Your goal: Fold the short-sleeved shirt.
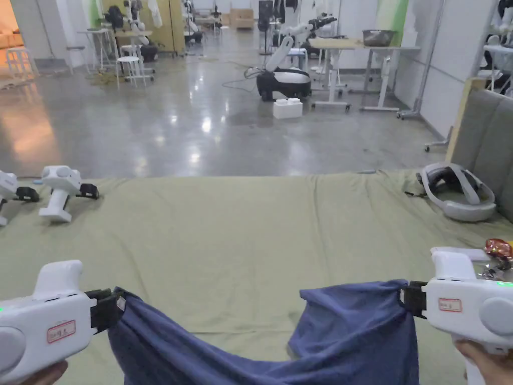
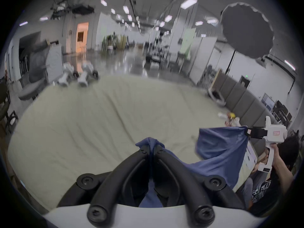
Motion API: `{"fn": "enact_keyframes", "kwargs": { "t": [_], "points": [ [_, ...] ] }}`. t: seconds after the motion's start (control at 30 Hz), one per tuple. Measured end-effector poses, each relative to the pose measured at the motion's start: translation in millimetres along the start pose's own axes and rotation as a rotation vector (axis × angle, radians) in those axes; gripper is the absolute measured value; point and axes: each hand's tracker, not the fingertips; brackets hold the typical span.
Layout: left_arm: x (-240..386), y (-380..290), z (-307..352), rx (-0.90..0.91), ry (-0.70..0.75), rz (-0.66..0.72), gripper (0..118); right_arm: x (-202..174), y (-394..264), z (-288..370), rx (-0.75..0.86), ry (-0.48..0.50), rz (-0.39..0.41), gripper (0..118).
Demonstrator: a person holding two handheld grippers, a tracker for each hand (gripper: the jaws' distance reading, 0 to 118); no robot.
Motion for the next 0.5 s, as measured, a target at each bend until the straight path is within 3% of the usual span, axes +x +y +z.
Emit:
{"fn": "enact_keyframes", "kwargs": {
  "t": [0.1, 0.17, 0.2, 0.27, 0.33, 0.4, 0.5],
  "points": [
    [34, 30, 43, 0.125, 0.0, -0.021, 6, -1, 34, 48, 0.129, -0.009, -0.004, 6],
    [30, 61, 63, 0.195, -0.002, -0.02, 6, -2, 54, 73, 0.2, -0.02, 0.006, 6],
    [2, 41, 29, 0.225, 0.002, -0.031, 6, -9, 63, 86, 0.231, -0.036, 0.014, 6],
    [2, 71, 74, 0.291, 0.018, -0.044, 6, -14, 83, 109, 0.295, -0.027, 0.005, 6],
    [10, 67, 72, 0.335, 0.032, -0.051, 6, -21, 101, 123, 0.335, -0.044, 0.03, 6],
    [20, 127, 151, 0.382, 0.061, -0.064, 6, -30, 121, 139, 0.385, -0.047, 0.045, 6],
    [14, 153, 159, 0.422, 0.073, -0.054, 6, -43, 151, 153, 0.436, -0.067, 0.062, 6]
  ]
}}
